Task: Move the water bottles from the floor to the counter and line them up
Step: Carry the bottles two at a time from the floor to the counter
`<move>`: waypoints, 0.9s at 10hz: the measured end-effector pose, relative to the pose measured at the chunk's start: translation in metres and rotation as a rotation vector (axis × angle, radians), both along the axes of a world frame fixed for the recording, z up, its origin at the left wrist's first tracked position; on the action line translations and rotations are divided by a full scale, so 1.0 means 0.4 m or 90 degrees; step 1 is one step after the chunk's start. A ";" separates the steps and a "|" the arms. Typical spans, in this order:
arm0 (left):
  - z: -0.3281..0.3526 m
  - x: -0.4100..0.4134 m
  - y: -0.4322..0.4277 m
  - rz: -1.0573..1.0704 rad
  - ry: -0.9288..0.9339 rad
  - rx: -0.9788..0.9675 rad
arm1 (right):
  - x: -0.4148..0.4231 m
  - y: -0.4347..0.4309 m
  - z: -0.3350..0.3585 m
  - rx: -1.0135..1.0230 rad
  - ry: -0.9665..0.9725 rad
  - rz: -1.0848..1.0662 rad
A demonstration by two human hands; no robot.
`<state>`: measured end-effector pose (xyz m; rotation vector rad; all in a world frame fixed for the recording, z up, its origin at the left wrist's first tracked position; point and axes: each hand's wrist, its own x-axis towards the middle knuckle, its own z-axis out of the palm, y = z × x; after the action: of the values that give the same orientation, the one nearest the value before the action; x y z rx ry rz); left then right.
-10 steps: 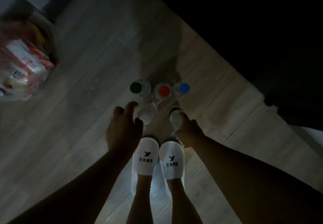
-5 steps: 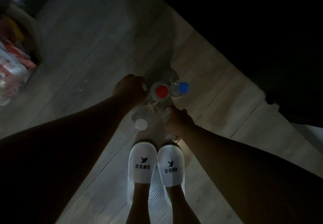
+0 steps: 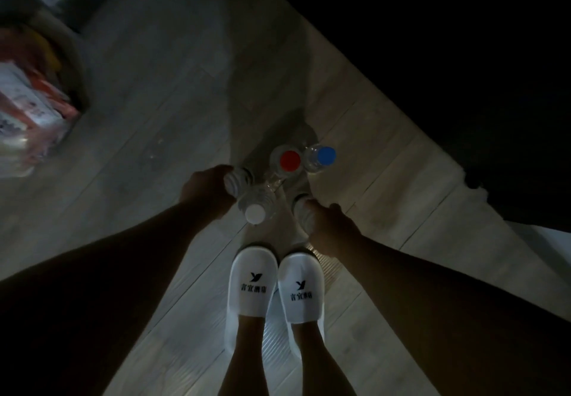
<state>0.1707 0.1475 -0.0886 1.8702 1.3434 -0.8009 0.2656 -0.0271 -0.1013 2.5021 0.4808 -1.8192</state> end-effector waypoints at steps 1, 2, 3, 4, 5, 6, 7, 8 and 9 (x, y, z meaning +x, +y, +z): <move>0.046 -0.077 -0.020 0.025 0.001 0.014 | -0.019 -0.040 0.060 -0.023 0.006 0.042; 0.106 -0.139 -0.028 0.084 0.021 -0.006 | -0.040 -0.064 0.119 -0.052 0.006 0.073; 0.179 -0.207 -0.042 0.139 0.039 -0.030 | -0.057 -0.085 0.189 -0.068 0.006 0.106; 0.247 -0.257 -0.058 0.178 0.037 -0.049 | -0.070 -0.102 0.265 -0.068 0.011 0.139; 0.315 -0.292 -0.093 0.184 0.043 -0.049 | -0.086 -0.102 0.344 -0.072 0.006 0.163; 0.380 -0.321 -0.125 0.202 0.027 -0.038 | -0.103 -0.083 0.426 -0.056 -0.003 0.179; 0.461 -0.343 -0.153 0.209 0.020 -0.033 | -0.115 -0.066 0.500 -0.031 -0.008 0.229; 0.545 -0.372 -0.171 0.225 0.004 -0.033 | -0.142 -0.042 0.583 -0.021 0.008 0.265; 0.626 -0.401 -0.178 0.243 -0.013 -0.046 | -0.179 -0.015 0.655 -0.002 0.031 0.316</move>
<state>0.0104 0.0764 0.1619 1.4959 1.5723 -0.6211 0.1941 -0.0332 0.1608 2.0820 0.9920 -1.6748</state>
